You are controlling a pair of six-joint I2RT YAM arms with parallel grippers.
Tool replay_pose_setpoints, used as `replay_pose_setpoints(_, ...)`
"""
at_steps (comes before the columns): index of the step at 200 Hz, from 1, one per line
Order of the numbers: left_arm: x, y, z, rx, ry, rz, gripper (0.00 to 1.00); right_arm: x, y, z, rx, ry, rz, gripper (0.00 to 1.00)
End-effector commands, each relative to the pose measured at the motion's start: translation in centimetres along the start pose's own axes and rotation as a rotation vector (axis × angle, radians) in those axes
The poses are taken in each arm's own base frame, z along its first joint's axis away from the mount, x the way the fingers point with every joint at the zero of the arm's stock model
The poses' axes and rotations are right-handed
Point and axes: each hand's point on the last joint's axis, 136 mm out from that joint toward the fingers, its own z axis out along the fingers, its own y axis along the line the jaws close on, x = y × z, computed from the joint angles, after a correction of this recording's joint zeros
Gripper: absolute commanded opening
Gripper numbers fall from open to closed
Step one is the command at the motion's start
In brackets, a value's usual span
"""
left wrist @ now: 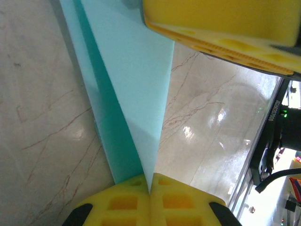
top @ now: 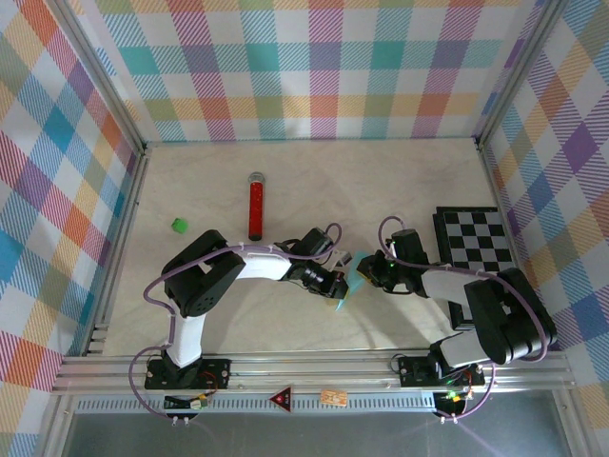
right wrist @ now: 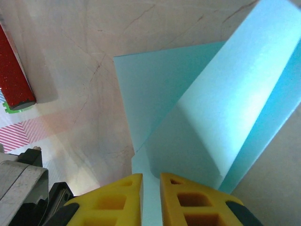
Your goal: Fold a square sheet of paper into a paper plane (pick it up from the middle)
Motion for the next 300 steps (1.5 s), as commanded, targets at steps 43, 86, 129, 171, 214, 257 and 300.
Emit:
replay_pose_setpoints(43, 2.4, 3.8, 1.3, -0.106, 0.076, -0.092, 0.06, -0.3, 1.9, -0.2, -0.057, 0.024, -0.026, 0.18)
replay_pose_setpoints(86, 2.4, 3.9, 1.3, -0.110, 0.084, -0.096, 0.05, -0.3, 0.8, 0.3, -0.018, 0.028, -0.001, 0.17)
replay_pose_setpoints(129, 2.7, 4.1, 1.3, -0.114, 0.085, -0.098, 0.05, -0.3, -0.3, 0.9, 0.023, 0.028, 0.021, 0.17)
replay_pose_setpoints(171, 2.7, 4.1, 1.2, -0.116, 0.086, -0.100, 0.05, -0.3, -0.5, 0.9, 0.033, 0.030, 0.015, 0.17)
replay_pose_setpoints(214, 2.7, 3.8, 0.8, -0.104, 0.081, -0.091, 0.09, 0.2, -2.2, 1.3, 0.085, 0.050, 0.026, 0.17)
replay_pose_setpoints(257, 2.3, 2.3, -0.4, -0.084, 0.054, -0.052, 0.18, 1.0, -4.2, 1.5, 0.149, 0.067, 0.046, 0.16)
replay_pose_setpoints(300, 1.3, 1.2, -2.3, -0.094, -0.014, -0.032, 0.33, 1.0, -4.0, 1.5, 0.145, 0.071, 0.035, 0.16)
